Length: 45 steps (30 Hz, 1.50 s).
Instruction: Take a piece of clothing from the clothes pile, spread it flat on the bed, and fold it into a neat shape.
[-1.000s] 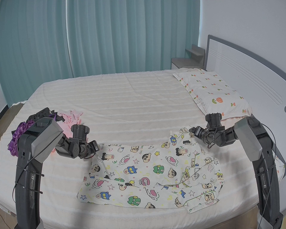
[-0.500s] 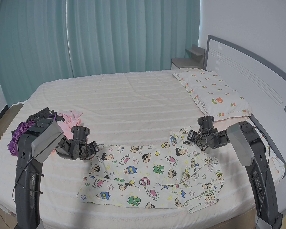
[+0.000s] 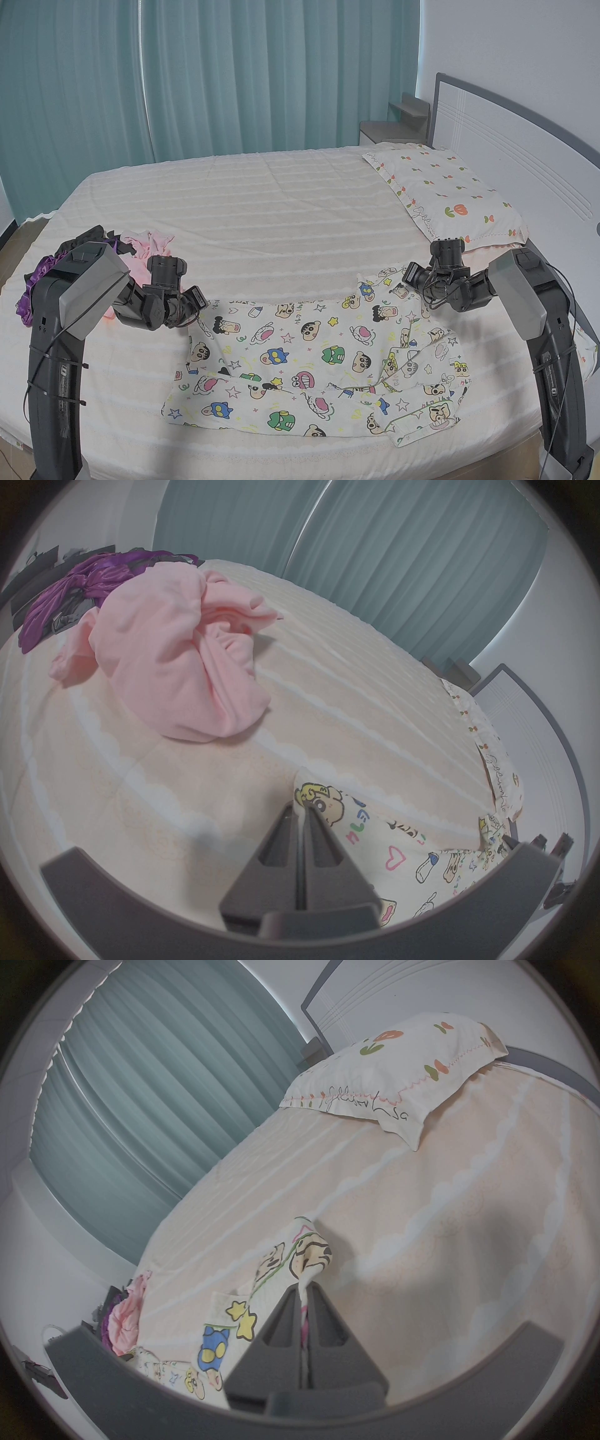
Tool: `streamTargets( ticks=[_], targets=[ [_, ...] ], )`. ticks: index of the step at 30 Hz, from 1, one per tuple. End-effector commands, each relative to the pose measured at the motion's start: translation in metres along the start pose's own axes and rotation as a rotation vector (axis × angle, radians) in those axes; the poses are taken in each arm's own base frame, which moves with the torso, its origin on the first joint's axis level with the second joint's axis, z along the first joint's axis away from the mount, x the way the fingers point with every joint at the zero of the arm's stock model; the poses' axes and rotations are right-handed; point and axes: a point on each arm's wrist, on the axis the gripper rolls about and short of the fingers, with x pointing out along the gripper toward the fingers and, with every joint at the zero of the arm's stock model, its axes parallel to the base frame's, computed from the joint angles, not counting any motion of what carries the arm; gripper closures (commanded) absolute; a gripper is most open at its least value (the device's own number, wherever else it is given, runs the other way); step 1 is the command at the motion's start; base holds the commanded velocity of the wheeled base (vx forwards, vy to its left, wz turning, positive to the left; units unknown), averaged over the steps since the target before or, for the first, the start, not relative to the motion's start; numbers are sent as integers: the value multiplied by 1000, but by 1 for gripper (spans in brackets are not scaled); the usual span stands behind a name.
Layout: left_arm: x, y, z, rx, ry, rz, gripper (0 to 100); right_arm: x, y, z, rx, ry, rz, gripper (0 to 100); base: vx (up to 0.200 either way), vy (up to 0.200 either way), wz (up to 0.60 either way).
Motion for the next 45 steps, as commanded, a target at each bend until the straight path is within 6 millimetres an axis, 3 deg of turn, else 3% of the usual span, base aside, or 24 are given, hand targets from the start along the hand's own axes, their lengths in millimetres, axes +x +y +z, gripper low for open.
streamTargets(
  ticks=[1, 30, 45],
  targets=[
    [-14, -6, 14, -13, -36, -19, 100, -27, 0, 15, 9, -9, 68, 100, 0, 0, 0],
    [-51, -18, 32, -42, -79, -65, 100, -85, 3, 32, -22, -71, 278, 100, 0, 0, 0],
    [-58, -12, 21, -36, -90, -72, 100, -109, 3, 23, -40, -47, 319, 100, 0, 0, 0]
  ],
)
